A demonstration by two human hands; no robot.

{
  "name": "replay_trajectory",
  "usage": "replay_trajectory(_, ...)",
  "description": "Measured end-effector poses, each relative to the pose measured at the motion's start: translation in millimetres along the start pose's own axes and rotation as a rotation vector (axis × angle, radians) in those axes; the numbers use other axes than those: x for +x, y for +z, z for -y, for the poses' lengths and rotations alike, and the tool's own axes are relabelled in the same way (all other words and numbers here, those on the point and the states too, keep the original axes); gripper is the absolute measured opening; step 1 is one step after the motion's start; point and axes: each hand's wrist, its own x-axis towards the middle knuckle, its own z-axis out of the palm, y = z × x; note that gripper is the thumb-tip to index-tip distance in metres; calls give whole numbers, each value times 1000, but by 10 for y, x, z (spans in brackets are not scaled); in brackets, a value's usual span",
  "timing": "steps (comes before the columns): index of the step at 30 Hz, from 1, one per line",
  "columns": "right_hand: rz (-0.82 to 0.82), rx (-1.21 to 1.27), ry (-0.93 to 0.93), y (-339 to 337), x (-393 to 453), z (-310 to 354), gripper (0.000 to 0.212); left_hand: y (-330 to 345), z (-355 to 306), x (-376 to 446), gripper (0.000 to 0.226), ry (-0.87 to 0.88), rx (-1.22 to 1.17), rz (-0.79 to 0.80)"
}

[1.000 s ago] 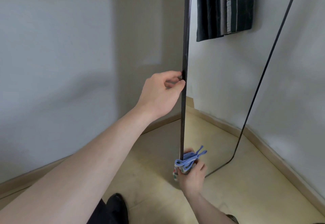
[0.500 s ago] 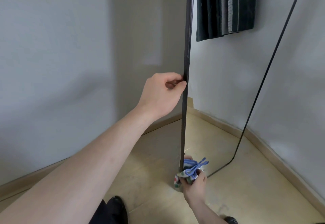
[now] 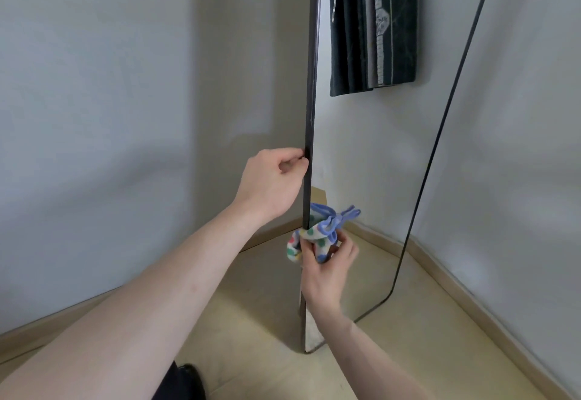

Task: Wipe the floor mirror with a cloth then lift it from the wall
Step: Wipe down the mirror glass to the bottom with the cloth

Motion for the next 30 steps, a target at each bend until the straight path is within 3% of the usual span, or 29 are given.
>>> replay_trajectory(6, 13, -180, -198, -125, 282, 222, 71, -14, -11, -26, 30, 5, -27, -26)
replay_trajectory(11, 21, -408, -207, -520, 846, 233, 67, 4, 11, 2, 27, 36, -25, -31)
replay_trajectory(19, -1, -453, -28, -1138, 1895, 159, 77, 34, 72, 92, 20, 74, -22, -87)
replay_trajectory(23, 0, -465, 97, -1141, 2042, -34, 58, 41, 113, 113, 17, 89, -1, -110)
replay_trajectory(30, -21, -482, 293, -1210, 2206, -361, 53, 51, 158, 207, 11, 119, 2, -110)
